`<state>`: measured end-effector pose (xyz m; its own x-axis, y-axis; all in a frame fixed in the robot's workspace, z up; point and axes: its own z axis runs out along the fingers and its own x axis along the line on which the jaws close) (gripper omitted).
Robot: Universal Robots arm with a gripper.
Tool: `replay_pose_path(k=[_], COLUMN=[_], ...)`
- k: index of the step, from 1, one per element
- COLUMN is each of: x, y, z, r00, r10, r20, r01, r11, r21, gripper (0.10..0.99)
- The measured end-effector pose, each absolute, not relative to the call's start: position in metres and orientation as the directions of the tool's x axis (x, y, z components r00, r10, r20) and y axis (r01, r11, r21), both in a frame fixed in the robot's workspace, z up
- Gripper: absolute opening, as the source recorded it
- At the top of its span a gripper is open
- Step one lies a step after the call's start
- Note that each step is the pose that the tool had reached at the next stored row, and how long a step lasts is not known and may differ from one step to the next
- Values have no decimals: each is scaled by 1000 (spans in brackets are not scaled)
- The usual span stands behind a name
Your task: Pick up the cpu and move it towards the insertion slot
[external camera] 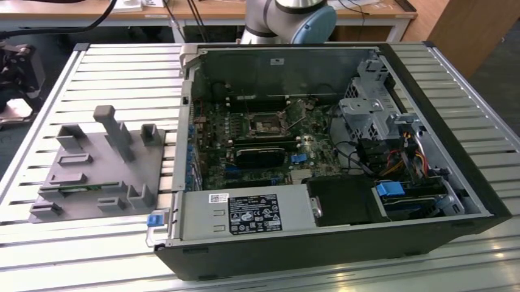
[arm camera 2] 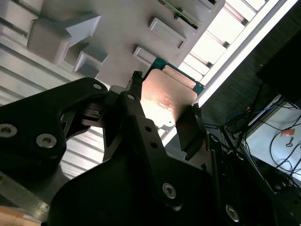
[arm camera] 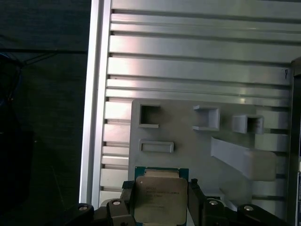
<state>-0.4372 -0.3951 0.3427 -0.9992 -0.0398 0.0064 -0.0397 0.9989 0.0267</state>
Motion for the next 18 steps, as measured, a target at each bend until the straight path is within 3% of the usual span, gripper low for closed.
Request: replay_pose_path(k=[18], x=[-437], y=[-392], z=[358], r00=[-999], r10=[-40], r20=[6], r01=[-40], r11=[999], r21=[27], gripper=[541])
